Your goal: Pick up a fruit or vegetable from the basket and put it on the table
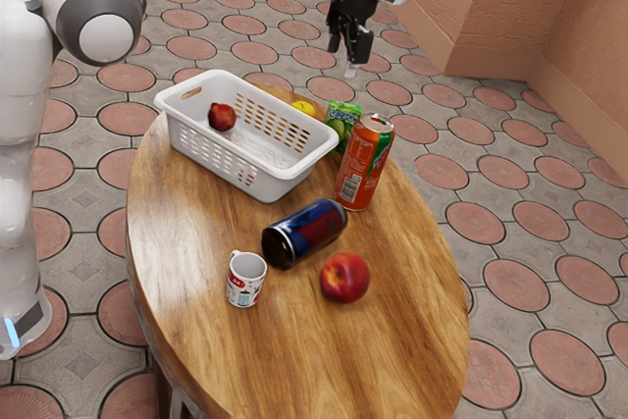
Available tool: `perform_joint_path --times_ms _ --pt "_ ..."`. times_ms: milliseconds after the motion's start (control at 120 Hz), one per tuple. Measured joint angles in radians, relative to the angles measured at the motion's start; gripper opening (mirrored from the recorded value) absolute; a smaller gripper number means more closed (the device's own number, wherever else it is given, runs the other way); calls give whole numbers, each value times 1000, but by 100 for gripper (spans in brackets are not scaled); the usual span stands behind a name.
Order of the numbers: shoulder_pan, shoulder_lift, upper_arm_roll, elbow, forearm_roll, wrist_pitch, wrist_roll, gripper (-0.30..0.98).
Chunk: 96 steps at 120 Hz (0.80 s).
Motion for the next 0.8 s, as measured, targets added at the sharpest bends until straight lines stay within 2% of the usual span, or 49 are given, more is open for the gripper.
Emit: perform_joint_path --times_ms 283,800 --pt "-2 -5 7 -1 0 3 -4 69" --pt "-1 -45 17 -16 -27 -90 -380 69"
